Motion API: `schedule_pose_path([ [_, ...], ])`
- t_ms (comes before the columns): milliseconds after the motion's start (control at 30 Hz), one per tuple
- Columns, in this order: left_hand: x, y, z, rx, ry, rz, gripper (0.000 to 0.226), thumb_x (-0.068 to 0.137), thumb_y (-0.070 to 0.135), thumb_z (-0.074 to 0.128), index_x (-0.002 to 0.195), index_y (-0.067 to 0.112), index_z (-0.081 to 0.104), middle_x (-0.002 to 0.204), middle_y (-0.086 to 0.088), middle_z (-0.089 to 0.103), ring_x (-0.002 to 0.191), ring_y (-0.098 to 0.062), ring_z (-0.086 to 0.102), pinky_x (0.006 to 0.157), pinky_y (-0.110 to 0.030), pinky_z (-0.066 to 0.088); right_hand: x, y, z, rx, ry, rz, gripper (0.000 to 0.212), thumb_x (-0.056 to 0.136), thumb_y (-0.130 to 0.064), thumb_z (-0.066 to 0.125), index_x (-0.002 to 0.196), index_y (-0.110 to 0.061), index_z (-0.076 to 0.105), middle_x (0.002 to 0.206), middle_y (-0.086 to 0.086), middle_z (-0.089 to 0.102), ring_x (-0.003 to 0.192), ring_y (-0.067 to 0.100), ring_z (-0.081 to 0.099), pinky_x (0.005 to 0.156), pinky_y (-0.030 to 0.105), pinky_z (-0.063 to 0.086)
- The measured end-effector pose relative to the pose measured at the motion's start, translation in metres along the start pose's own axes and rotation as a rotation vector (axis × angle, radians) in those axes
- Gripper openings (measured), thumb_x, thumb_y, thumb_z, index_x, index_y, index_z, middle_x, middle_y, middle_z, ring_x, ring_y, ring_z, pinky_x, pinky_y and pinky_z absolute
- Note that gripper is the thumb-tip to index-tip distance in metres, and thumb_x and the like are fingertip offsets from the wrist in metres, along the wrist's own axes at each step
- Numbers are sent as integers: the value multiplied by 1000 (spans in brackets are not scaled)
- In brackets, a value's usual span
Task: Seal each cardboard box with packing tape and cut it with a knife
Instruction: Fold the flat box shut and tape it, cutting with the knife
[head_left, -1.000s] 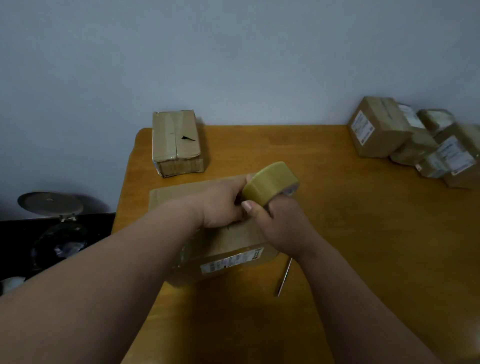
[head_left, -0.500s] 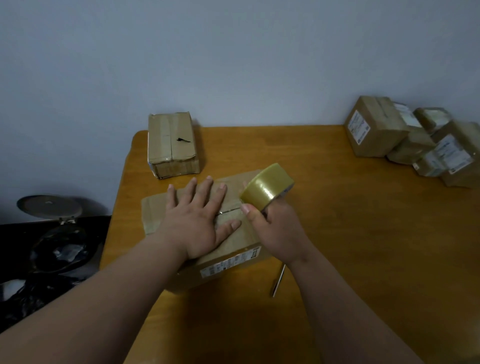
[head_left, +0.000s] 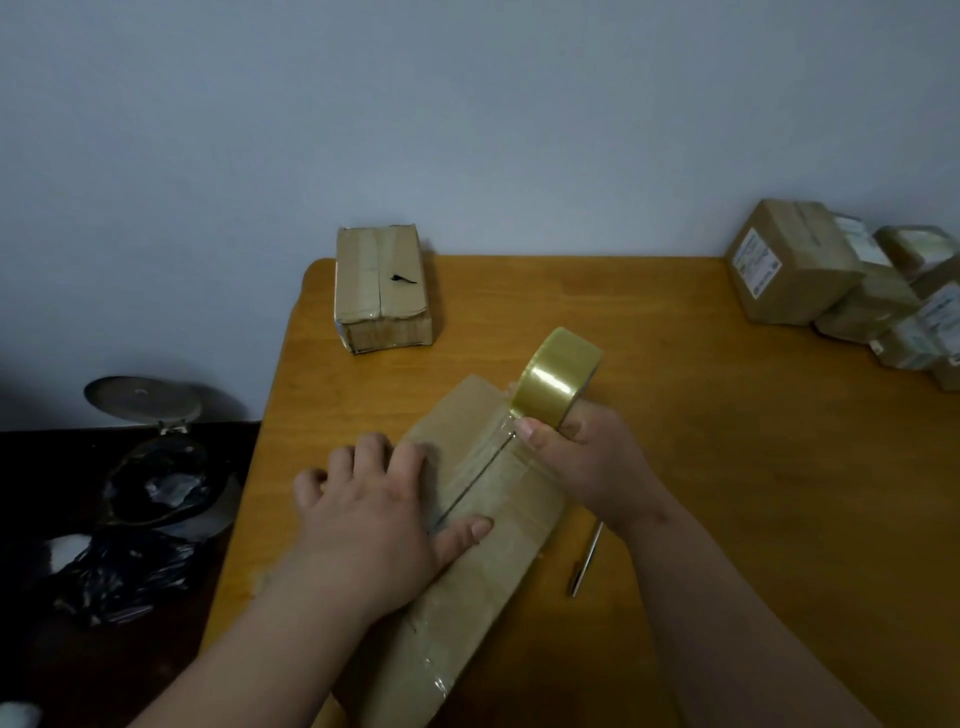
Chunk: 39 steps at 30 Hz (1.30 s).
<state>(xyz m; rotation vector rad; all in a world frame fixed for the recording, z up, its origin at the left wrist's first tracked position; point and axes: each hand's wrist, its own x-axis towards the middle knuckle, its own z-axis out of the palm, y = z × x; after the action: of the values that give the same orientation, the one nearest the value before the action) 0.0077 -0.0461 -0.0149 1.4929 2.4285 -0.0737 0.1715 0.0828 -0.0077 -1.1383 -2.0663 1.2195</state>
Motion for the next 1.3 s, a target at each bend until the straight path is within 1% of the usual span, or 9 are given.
schedule_pose_path([
  [167, 31, 13, -30, -425, 18, 254, 78, 82, 55, 66, 144, 35, 24, 161, 13, 8, 145, -16, 20, 119, -46, 23, 3, -10, -1, 172, -113, 78, 18, 87, -13, 70, 105, -11, 74, 100, 8, 74, 95, 23, 69, 81, 41, 56],
  [333, 52, 30, -39, -1123, -275, 338, 42, 89, 8, 67, 127, 23, 59, 112, 1, 70, 108, -14, 66, 94, -34, 53, 4, -16, 2, 219, -68, 60, 16, 85, -13, 73, 100, -16, 74, 114, 3, 64, 100, 10, 63, 81, 24, 53],
  [433, 57, 28, -36, -1132, -270, 341, 28, 88, 7, 67, 113, 21, 69, 102, -1, 74, 97, -15, 69, 85, -29, 56, 3, -18, 1, 74, -50, -1, 16, 85, -20, 74, 99, -12, 73, 112, 2, 62, 97, 4, 60, 76, 19, 52],
  [600, 61, 33, -44, -890, -240, 424, 10, 89, 22, 68, 93, 31, 70, 91, 7, 71, 86, -6, 66, 79, -30, 53, 2, -16, 0, -97, 42, -72, 23, 83, -23, 75, 99, -7, 73, 103, 9, 65, 97, 22, 61, 81, 42, 51],
  [800, 64, 30, -50, -1003, -349, 437, 10, 87, 18, 70, 90, 27, 74, 90, 5, 74, 88, -10, 70, 80, -27, 54, -9, -18, -8, 76, 62, -17, 31, 75, -45, 77, 86, -16, 74, 91, 2, 69, 86, 11, 64, 68, 28, 52],
  [933, 63, 27, -43, -1178, -364, 350, 16, 85, 10, 71, 99, 17, 76, 100, -2, 76, 98, -18, 70, 91, -33, 54, -16, 9, -25, 294, 398, 106, 38, 86, -54, 54, 82, -21, 72, 79, -6, 70, 75, 1, 64, 63, 14, 48],
  [1000, 61, 26, -39, -1290, -386, 322, 19, 85, 4, 69, 103, 8, 74, 103, -10, 75, 101, -24, 70, 87, -30, 57, -17, 42, -28, 43, 488, 281, 35, 94, -45, 52, 76, -17, 64, 71, -2, 63, 66, 9, 58, 54, 24, 44],
  [1167, 60, 25, -38, -1456, -411, 302, 36, 74, 9, 71, 109, 1, 70, 107, -15, 73, 101, -24, 70, 82, -25, 56, -43, 120, 11, -558, -181, 723, 33, 88, -53, 56, 95, -21, 58, 93, 2, 63, 86, 21, 63, 71, 31, 48],
  [1300, 61, 22, -38, -1523, -427, 279, 39, 71, 9, 71, 108, -2, 69, 105, -16, 73, 96, -21, 71, 80, -24, 56, -77, 142, 39, -613, -297, 790, 25, 90, -48, 57, 92, -23, 57, 91, -4, 62, 89, 18, 64, 71, 30, 48],
])
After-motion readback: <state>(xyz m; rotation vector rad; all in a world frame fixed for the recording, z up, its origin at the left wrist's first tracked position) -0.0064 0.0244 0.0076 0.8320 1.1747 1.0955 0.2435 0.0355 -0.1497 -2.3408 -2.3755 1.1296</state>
